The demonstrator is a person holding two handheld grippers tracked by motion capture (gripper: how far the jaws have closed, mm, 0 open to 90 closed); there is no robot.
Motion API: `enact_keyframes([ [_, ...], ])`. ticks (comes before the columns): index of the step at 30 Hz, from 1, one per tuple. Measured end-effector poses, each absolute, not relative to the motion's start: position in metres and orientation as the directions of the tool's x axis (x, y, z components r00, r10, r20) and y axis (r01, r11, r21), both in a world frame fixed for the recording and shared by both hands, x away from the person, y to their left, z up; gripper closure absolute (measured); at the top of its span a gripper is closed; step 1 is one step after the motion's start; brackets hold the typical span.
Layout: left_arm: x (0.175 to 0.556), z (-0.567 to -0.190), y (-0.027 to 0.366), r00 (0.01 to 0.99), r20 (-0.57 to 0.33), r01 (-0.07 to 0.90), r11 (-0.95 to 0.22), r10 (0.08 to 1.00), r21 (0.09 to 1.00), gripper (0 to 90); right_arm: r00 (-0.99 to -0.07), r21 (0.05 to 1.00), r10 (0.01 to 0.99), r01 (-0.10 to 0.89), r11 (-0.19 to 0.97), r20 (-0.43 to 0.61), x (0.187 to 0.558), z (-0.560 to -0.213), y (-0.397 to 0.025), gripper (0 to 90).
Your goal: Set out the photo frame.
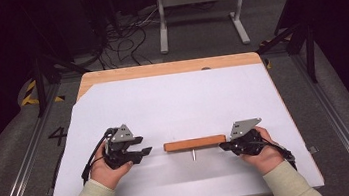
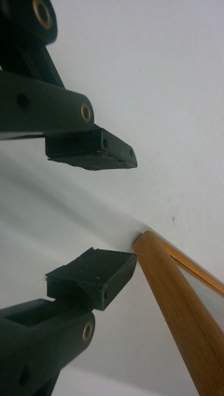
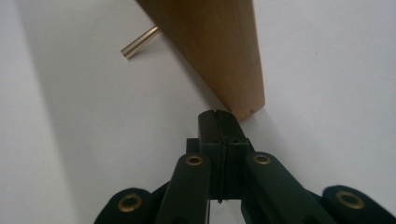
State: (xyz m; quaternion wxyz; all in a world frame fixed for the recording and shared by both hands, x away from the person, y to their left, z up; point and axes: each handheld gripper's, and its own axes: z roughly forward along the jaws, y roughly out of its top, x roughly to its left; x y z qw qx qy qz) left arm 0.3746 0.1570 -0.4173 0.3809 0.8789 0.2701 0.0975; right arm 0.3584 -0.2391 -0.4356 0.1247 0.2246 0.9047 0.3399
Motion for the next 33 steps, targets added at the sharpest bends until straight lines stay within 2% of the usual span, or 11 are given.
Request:
enact_keyframes([
  [22,0.37,-0.422,0.158,0.836,-0.044,0.412,-0.572,0.547,0.709,49.4,-0.836,0.695,0.548,0.379,0.612,-0.027,0.399,-0.437,-0.23,90.0],
  [33,0.366,-0.426,0.156,0.84,-0.045,0.414,-0.584,0.541,0.699,50.4,-0.808,0.714,0.587,0.444,0.542,0.057,0.429,-0.442,-0.223,90.0],
])
